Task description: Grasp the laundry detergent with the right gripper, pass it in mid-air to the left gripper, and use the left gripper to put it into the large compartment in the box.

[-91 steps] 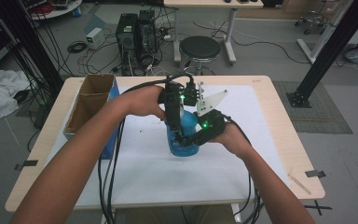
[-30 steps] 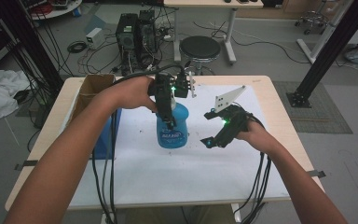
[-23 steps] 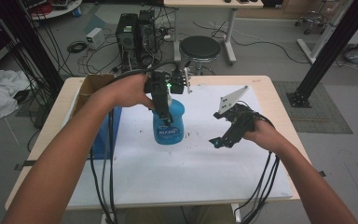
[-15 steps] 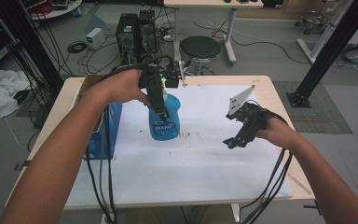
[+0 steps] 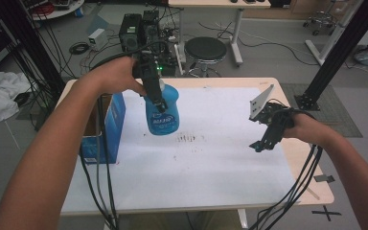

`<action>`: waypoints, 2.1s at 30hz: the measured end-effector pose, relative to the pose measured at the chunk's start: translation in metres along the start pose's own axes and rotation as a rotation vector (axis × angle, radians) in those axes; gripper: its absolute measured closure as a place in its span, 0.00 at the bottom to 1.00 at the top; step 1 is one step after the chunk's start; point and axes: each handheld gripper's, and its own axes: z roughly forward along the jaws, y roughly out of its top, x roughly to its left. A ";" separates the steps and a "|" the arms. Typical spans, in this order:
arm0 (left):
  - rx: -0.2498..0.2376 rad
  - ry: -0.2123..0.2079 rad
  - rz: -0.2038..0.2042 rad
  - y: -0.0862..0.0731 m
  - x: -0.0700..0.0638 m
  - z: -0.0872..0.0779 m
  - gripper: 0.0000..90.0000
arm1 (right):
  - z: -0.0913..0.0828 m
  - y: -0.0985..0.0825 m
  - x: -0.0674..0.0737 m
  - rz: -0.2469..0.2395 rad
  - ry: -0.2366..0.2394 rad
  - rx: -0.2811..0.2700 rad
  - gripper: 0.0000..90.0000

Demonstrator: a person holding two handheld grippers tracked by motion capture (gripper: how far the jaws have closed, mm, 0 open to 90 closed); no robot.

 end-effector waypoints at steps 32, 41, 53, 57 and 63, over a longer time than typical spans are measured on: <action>-0.076 0.092 -0.175 -0.078 0.012 -0.103 0.42 | -0.002 -0.013 -0.003 0.016 0.044 -0.016 0.02; -0.100 0.120 -0.224 -0.108 0.013 -0.123 0.42 | -0.002 -0.012 -0.004 0.022 0.048 -0.020 0.02; -0.070 0.159 -0.290 -0.146 0.017 -0.125 0.42 | -0.001 -0.010 -0.004 0.029 0.040 -0.014 0.02; -0.053 0.170 -0.312 -0.158 0.021 -0.117 0.42 | 0.000 -0.007 -0.004 0.029 0.040 -0.014 0.02; -0.041 0.168 -0.331 -0.172 0.026 -0.102 0.42 | 0.001 -0.007 -0.004 0.030 0.037 -0.012 0.02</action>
